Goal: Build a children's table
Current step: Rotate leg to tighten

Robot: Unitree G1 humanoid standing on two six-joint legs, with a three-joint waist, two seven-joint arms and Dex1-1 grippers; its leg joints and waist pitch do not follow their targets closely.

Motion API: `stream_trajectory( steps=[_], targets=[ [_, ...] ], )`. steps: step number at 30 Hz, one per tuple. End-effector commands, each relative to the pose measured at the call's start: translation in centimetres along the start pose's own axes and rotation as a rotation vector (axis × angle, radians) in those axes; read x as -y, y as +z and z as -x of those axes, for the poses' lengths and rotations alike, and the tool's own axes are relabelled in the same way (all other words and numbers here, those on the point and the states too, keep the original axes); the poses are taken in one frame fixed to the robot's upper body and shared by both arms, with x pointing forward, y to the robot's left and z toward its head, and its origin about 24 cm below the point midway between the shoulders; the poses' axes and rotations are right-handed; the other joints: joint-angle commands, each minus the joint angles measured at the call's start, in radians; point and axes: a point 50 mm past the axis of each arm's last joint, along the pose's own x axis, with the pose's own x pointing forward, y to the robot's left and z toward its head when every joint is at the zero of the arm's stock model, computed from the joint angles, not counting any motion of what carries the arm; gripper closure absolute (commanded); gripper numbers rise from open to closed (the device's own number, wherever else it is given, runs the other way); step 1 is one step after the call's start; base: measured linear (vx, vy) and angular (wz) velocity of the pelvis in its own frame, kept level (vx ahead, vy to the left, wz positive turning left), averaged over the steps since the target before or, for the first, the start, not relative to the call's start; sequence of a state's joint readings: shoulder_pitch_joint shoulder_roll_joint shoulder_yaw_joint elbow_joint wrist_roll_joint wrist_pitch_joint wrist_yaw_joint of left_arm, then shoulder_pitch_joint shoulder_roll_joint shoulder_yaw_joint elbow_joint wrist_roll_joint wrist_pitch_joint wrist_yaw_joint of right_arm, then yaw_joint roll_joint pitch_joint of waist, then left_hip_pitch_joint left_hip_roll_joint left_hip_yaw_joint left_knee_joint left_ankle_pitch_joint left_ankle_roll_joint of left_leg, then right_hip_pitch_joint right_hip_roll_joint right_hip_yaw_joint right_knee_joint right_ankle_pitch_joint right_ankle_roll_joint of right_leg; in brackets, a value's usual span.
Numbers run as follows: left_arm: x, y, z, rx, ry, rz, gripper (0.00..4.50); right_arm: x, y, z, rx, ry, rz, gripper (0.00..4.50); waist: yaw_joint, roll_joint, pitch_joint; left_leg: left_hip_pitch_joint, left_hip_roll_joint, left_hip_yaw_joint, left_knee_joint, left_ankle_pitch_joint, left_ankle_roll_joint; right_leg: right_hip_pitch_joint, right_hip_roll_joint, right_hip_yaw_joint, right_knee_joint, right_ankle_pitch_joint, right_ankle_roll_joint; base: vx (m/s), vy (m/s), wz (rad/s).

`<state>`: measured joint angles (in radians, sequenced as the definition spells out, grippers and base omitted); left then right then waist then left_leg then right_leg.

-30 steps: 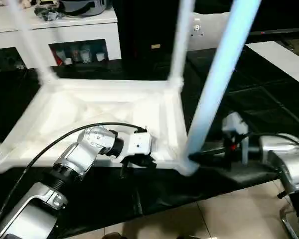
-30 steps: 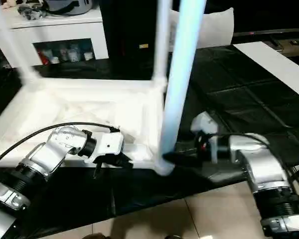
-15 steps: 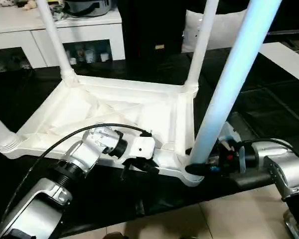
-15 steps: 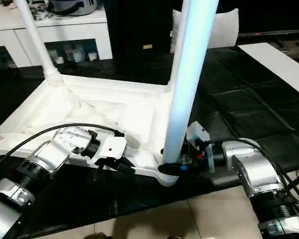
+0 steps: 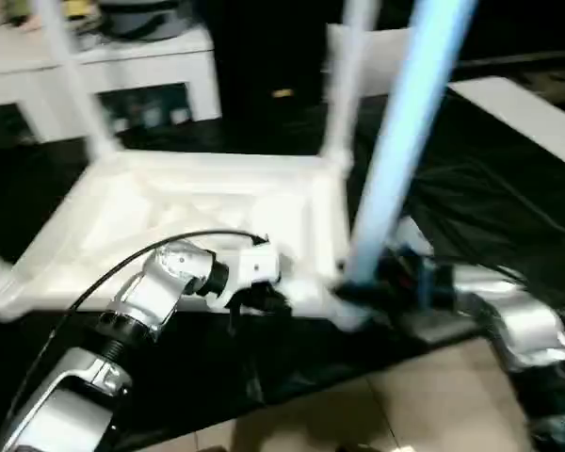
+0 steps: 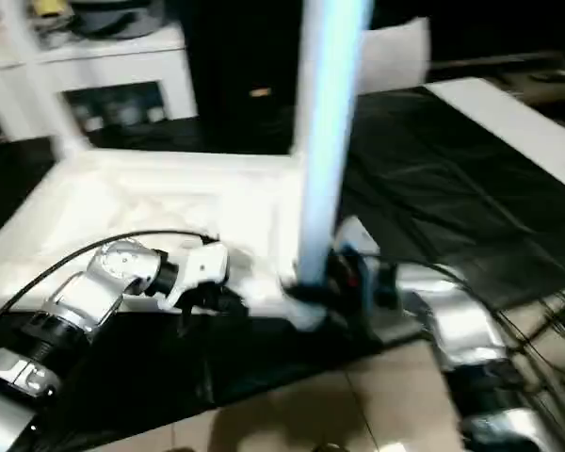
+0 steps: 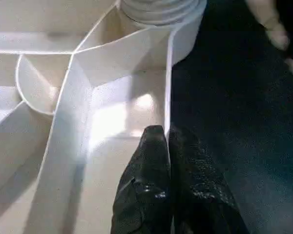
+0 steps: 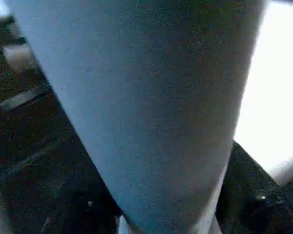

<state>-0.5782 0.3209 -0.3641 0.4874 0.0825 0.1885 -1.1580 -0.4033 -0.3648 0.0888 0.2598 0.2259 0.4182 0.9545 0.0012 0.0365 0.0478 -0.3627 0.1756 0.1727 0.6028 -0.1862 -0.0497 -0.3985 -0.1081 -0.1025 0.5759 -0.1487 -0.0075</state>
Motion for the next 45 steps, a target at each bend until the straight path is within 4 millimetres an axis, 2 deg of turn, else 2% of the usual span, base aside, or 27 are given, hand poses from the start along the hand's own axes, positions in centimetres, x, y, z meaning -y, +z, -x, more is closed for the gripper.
stream_trajectory(
  steps=[1, 3, 4, 6, 7, 9, 10, 12, 13, 16, 18, 19, 20, 22, 25, 26, 28, 30, 31, 33, 36, 37, 39, 40, 45],
  targets=[
    [1.2, 1.5, -2.1, 0.080, -0.027, 0.032, 4.50, 0.8, -0.4, -1.1, -0.026, -0.163, -0.072, 2.41, -0.009, -0.016, -0.047, 0.010, 0.032, -0.031, -0.073, -0.427, -0.007, 0.030, -0.044, 0.011, -0.117, -0.722, -0.046, 0.000, 0.000, 0.00],
    [0.8, 2.1, -2.5, 0.093, 0.043, 0.066, 4.50, 1.1, -0.2, -1.9, -0.005, -0.261, -0.120, 2.41, -0.041, -0.012, -0.051, -0.001, 0.034, -0.039, -0.076, -0.457, -0.001, 0.040, -0.047, 0.001, -0.120, -0.697, -0.040, 0.000, 0.000, 0.00],
    [0.6, 2.7, -2.9, 0.103, 0.107, 0.091, 4.50, 1.3, 0.1, -2.4, 0.022, -0.323, -0.116, 2.41, -0.056, -0.004, -0.054, -0.004, 0.039, -0.045, -0.081, -0.471, -0.002, 0.045, -0.048, -0.005, -0.117, -0.655, -0.051, 0.000, 0.000, 0.00],
    [0.4, 3.2, -3.3, 0.112, 0.155, 0.112, 4.50, 1.5, 0.3, -2.8, 0.047, -0.372, -0.122, 2.41, -0.069, -0.006, -0.056, 0.001, 0.040, -0.046, -0.080, -0.494, 0.001, 0.041, -0.049, -0.009, -0.123, -0.619, -0.063, 0.000, 0.000, 0.00],
    [0.4, 3.5, -3.5, 0.117, 0.170, 0.113, 4.50, 1.5, 0.3, -3.0, 0.067, -0.380, -0.141, 2.41, -0.072, -0.009, -0.056, 0.001, 0.039, -0.044, -0.080, -0.492, 0.006, 0.041, -0.049, -0.009, -0.124, -0.609, -0.068, 0.000, 0.000, 0.00],
    [0.4, 3.7, -3.7, 0.120, 0.184, 0.115, 4.50, 1.5, 0.4, -3.1, 0.081, -0.384, -0.158, 1.89, -0.077, -0.011, -0.054, -0.004, 0.035, -0.041, -0.080, -0.479, 0.022, 0.042, -0.051, -0.007, -0.126, -0.601, -0.077, 0.000, 0.000, 0.00],
    [0.3, 4.0, -3.8, 0.125, 0.198, 0.115, 4.50, 1.4, 0.4, -3.2, 0.095, -0.383, -0.175, 1.76, -0.078, -0.005, -0.054, -0.003, 0.035, -0.040, -0.080, -0.472, 0.031, 0.041, -0.052, -0.004, -0.125, -0.599, -0.082, 0.000, 0.000, 0.00],
    [0.2, 4.1, -3.8, 0.125, 0.207, 0.117, 4.50, 1.4, 0.5, -3.2, 0.100, -0.381, -0.177, 1.73, -0.077, -0.010, -0.056, -0.005, 0.035, -0.038, -0.080, -0.459, 0.036, 0.041, -0.052, 0.000, -0.124, -0.585, -0.089, 0.000, 0.000, 0.00],
    [0.1, 4.1, -3.7, 0.115, 0.212, 0.104, 4.50, 1.4, 0.6, -3.0, 0.106, -0.371, -0.164, 1.66, -0.071, -0.005, -0.059, -0.006, 0.039, -0.038, -0.083, -0.434, 0.042, 0.043, -0.052, 0.007, -0.117, -0.539, -0.109, 0.000, 0.000, 0.00],
    [0.0, 3.8, -3.4, 0.100, 0.211, 0.091, 4.50, 1.4, 0.6, -2.6, 0.115, -0.348, -0.134, 1.33, -0.063, -0.007, -0.065, -0.015, 0.042, -0.032, -0.084, -0.373, 0.059, 0.050, -0.051, 0.015, -0.101, -0.426, -0.151, 0.000, 0.000, 0.00],
    [-0.1, 3.4, -3.0, 0.093, 0.197, 0.061, 4.50, 1.3, 0.6, -1.9, 0.131, -0.292, -0.092, 1.21, -0.059, -0.002, -0.066, -0.017, 0.042, -0.030, -0.082, -0.354, 0.069, 0.051, -0.052, 0.017, -0.100, -0.402, -0.159, 0.000, 0.000, 0.00],
    [-0.1, 3.1, -2.7, 0.087, 0.174, 0.031, 4.50, 1.4, 0.6, -1.2, 0.132, -0.258, -0.060, 0.96, -0.051, -0.005, -0.067, -0.020, 0.043, -0.028, -0.081, -0.326, 0.084, 0.055, -0.051, 0.018, -0.094, -0.366, -0.172, 0.000, 0.000, 0.00],
    [-0.1, 3.1, -2.7, 0.086, 0.170, 0.026, 4.50, 1.4, 0.6, -1.1, 0.131, -0.253, -0.055, 0.96, -0.047, -0.002, -0.067, -0.020, 0.043, -0.028, -0.081, -0.323, 0.087, 0.054, -0.051, 0.018, -0.094, -0.364, -0.172, 0.000, 0.000, 0.00],
    [-0.1, 2.4, -2.1, 0.062, 0.117, -0.018, 4.50, 1.6, 0.4, 0.3, 0.100, -0.199, 0.001, 0.83, -0.036, -0.006, -0.069, -0.020, 0.042, -0.025, -0.078, -0.301, 0.096, 0.056, -0.051, 0.020, -0.091, -0.346, -0.179, 0.000, 0.000, 0.00],
    [0.0, 1.8, -1.6, 0.038, 0.044, -0.083, 4.50, 2.0, 0.5, 1.7, 0.082, -0.153, 0.047, 0.52, -0.011, -0.005, -0.069, -0.017, 0.043, -0.020, -0.074, -0.263, 0.103, 0.053, -0.050, 0.025, -0.084, -0.328, -0.191, 0.000, 0.000, 0.00],
    [0.2, 1.6, -1.3, 0.031, -0.001, -0.113, 4.50, 1.9, 0.7, 2.3, 0.077, -0.113, 0.070, 0.44, -0.008, -0.006, -0.069, -0.016, 0.043, -0.019, -0.074, -0.262, 0.102, 0.053, -0.050, 0.026, -0.083, -0.328, -0.192, 0.000, 0.000, 0.00],
    [0.4, 1.2, -1.0, 0.010, -0.071, -0.150, 4.50, 1.6, 0.7, 3.2, 0.044, -0.022, 0.127, 0.44, 0.012, -0.003, -0.072, -0.014, 0.050, -0.019, -0.073, -0.227, 0.112, 0.057, -0.050, 0.029, -0.074, -0.282, -0.201, 0.000, 0.000, 0.00],
    [0.5, 0.9, -0.8, -0.016, -0.108, -0.178, 4.50, 1.3, 0.6, 3.8, 0.007, 0.050, 0.167, 0.44, 0.024, -0.001, -0.073, -0.011, 0.053, -0.017, -0.072, -0.203, 0.117, 0.055, -0.048, 0.028, -0.067, -0.241, -0.220, 0.000, 0.000, 0.00],
    [0.7, 0.6, -0.7, -0.047, -0.158, -0.214, 4.50, 1.0, 0.4, 4.5, -0.025, 0.141, 0.186, 0.44, 0.034, -0.001, -0.074, -0.008, 0.055, -0.015, -0.071, -0.192, 0.121, 0.055, -0.047, 0.029, -0.064, -0.219, -0.229, 0.000, 0.000, 0.00],
    [0.9, 0.5, -0.7, -0.057, -0.184, -0.231, 4.50, 0.8, 0.4, 4.7, -0.033, 0.175, 0.187, 0.44, 0.045, -0.002, -0.075, -0.009, 0.057, -0.014, -0.071, -0.186, 0.126, 0.057, -0.048, 0.030, -0.059, -0.201, -0.238, 0.000, 0.000, 0.00],
    [1.4, 0.3, -0.7, -0.069, -0.262, -0.267, 4.50, 0.4, 0.3, 5.0, -0.059, 0.265, 0.180, 0.44, 0.050, -0.005, -0.071, -0.009, 0.055, -0.012, -0.073, -0.214, 0.117, 0.057, -0.048, 0.029, -0.065, -0.251, -0.231, 0.000, 0.000, 0.00],
    [1.4, 0.3, -0.7, -0.070, -0.270, -0.272, 4.50, 0.3, 0.3, 5.0, -0.062, 0.275, 0.179, 0.60, 0.057, -0.007, -0.068, -0.005, 0.057, -0.011, -0.075, -0.234, 0.104, 0.055, -0.051, 0.031, -0.071, -0.313, -0.213, 0.000, 0.000, 0.00],
    [1.7, 0.4, -0.7, -0.070, -0.314, -0.299, 4.50, -0.1, 0.2, 5.1, -0.076, 0.335, 0.182, 0.60, 0.059, -0.007, -0.068, -0.002, 0.058, -0.011, -0.076, -0.239, 0.095, 0.053, -0.052, 0.032, -0.071, -0.320, -0.212, 0.000, 0.000, 0.00],
    [1.7, 0.4, -0.7, -0.071, -0.327, -0.309, 4.50, -0.2, 0.2, 5.1, -0.081, 0.357, 0.184, 0.81, 0.062, -0.012, -0.066, 0.000, 0.059, -0.010, -0.079, -0.257, 0.088, 0.052, -0.050, 0.033, -0.072, -0.342, -0.207, 0.000, 0.000, 0.00],
    [1.9, 0.6, -0.9, -0.065, -0.369, -0.336, 4.50, -0.7, -0.1, 4.8, -0.100, 0.431, 0.183, 1.11, 0.064, -0.014, -0.064, 0.004, 0.058, -0.011, -0.082, -0.288, 0.068, 0.051, -0.052, 0.034, -0.079, -0.407, -0.183, 0.000, 0.000, 0.00]
  ],
)
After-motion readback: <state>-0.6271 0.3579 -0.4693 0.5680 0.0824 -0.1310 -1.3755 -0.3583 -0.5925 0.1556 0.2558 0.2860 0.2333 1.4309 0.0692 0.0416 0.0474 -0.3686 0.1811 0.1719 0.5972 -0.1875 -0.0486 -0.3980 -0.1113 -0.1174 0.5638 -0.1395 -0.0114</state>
